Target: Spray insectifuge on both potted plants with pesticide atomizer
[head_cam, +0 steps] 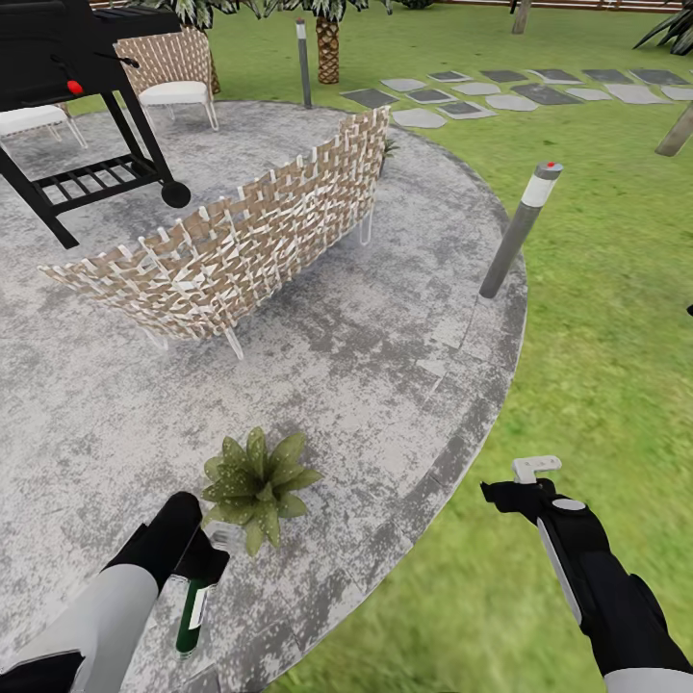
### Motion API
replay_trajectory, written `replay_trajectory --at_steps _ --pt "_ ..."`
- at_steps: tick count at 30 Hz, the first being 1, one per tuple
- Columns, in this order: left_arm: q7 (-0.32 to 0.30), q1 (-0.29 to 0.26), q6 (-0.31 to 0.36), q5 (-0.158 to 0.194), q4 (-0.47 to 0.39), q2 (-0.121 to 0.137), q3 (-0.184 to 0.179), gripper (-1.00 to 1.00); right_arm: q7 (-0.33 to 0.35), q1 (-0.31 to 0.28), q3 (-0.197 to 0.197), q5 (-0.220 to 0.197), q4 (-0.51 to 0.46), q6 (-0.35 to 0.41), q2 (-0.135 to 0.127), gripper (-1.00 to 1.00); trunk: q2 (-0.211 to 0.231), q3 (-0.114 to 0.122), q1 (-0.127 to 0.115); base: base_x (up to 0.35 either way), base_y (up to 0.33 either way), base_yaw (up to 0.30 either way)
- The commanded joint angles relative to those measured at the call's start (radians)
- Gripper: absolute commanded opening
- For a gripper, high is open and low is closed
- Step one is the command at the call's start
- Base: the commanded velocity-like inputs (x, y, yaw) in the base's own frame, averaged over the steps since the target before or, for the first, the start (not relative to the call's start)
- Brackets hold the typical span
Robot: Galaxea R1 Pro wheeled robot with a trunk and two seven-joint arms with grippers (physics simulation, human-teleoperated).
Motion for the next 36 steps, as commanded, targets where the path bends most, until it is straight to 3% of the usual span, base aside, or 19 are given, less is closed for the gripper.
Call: replay_trajectory --at_steps 1,7,16,27,36 --pt "-0.010 -0.006 0.002 -0.012 -0.001 -0.001 0.004 -1.00 0.009 0.000 -0.001 0.011 -0.001 0.005 0.000 1.00 0.000 -0.001 0.000 0.000 0.000 0.000" --pt "-0.012 -0.031 0.002 -0.010 -0.002 -0.001 0.005 -1.00 0.009 0.000 -0.003 0.011 -0.002 0.005 0.000 1.00 0.000 -0.001 0.000 0.000 0.000 0.000" --pt "-0.013 -0.017 0.001 -0.011 -0.003 -0.001 0.005 -1.00 0.009 0.000 -0.002 0.011 -0.002 0.005 0.000 1.00 0.000 -0.003 0.000 0.001 -0.003 0.075" --pt "-0.013 -0.016 0.001 -0.011 -0.003 -0.001 0.005 -1.00 0.009 0.000 -0.001 0.011 -0.003 0.004 0.000 1.00 0.000 -0.004 0.000 0.157 -0.239 0.024" --pt "-0.012 -0.016 0.001 -0.012 -0.003 -0.001 0.003 -1.00 0.009 0.000 -0.001 0.011 -0.003 0.004 0.000 1.00 0.000 -0.008 0.000 0.036 -0.088 0.238"
